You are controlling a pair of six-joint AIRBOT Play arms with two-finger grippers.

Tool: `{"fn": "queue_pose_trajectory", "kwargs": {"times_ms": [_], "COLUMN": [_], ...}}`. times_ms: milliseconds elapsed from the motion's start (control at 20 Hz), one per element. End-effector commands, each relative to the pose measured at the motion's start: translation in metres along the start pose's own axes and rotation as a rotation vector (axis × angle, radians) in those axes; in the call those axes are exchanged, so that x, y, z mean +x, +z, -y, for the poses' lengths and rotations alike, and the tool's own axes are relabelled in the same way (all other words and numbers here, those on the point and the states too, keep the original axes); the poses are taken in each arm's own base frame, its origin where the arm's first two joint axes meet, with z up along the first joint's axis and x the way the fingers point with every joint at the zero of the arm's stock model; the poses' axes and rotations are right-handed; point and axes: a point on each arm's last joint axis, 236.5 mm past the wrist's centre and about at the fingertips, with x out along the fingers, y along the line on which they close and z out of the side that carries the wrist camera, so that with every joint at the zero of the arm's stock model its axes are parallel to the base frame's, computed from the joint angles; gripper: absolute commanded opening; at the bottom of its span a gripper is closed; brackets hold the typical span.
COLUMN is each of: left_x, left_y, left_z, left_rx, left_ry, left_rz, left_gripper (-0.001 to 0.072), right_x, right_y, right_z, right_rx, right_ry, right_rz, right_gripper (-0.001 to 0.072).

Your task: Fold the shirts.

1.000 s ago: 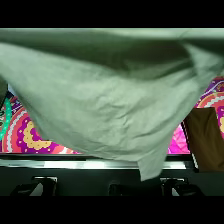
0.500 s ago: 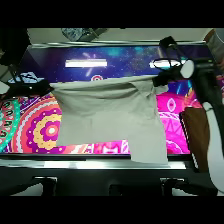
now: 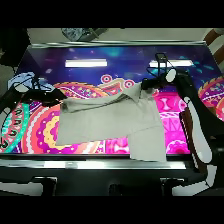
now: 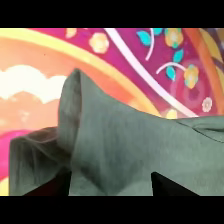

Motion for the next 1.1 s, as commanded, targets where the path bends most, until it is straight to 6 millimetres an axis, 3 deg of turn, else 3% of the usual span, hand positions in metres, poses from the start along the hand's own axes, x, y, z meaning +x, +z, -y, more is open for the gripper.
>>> {"fn": "queue_pose_trajectory", "kwargs": {"times_ms": [0,150,200,250,400,500,650,850,950,1000,1050], "left_x": [-0.040,-0.058,-0.056,-0.050,-0.034,-0.027,-0.022,-0.009,-0.006,-0.006,-0.006], "left_y": [-0.037,-0.107,-0.135,-0.165,-0.227,-0.238,-0.234,-0.229,-0.227,-0.227,-0.227], "left_z": [-0.048,-0.092,-0.097,-0.101,-0.102,-0.100,-0.098,-0.099,-0.098,-0.098,-0.097], "left_rx": [-0.036,-0.104,-0.097,-0.096,-0.100,-0.109,-0.120,-0.175,-0.179,-0.175,-0.171], "left_ry": [0.112,0.214,0.214,0.208,0.141,0.116,0.106,0.100,0.098,0.099,0.098], "left_rz": [-0.212,-0.393,-0.438,-0.479,-0.566,-0.579,-0.552,-0.488,-0.471,-0.472,-0.473], "left_gripper": [0.0585,0.0582,0.0491,0.0450,0.0482,0.0496,0.0488,0.0414,0.0260,0.0119,0.0075], "right_x": [-0.050,-0.085,-0.091,-0.096,-0.098,-0.095,-0.095,-0.095,-0.093,-0.090,-0.086], "right_y": [-0.019,-0.084,-0.104,-0.122,-0.156,-0.163,-0.162,-0.162,-0.169,-0.177,-0.189], "right_z": [0.037,0.081,0.088,0.092,0.094,0.090,0.087,0.087,0.085,0.084,0.080], "right_rx": [-0.156,-0.055,-0.060,-0.058,-0.039,-0.034,-0.032,-0.034,-0.028,-0.020,-0.006], "right_ry": [-0.011,0.025,0.049,0.075,0.124,0.139,0.151,0.152,0.159,0.168,0.182], "right_rz": [-0.105,-0.331,-0.394,-0.450,-0.540,-0.557,-0.553,-0.555,-0.570,-0.587,-0.612], "right_gripper": [0.0689,0.0667,0.0668,0.0668,0.0667,0.0667,0.0668,0.0668,0.0668,0.0668,0.0668]}}
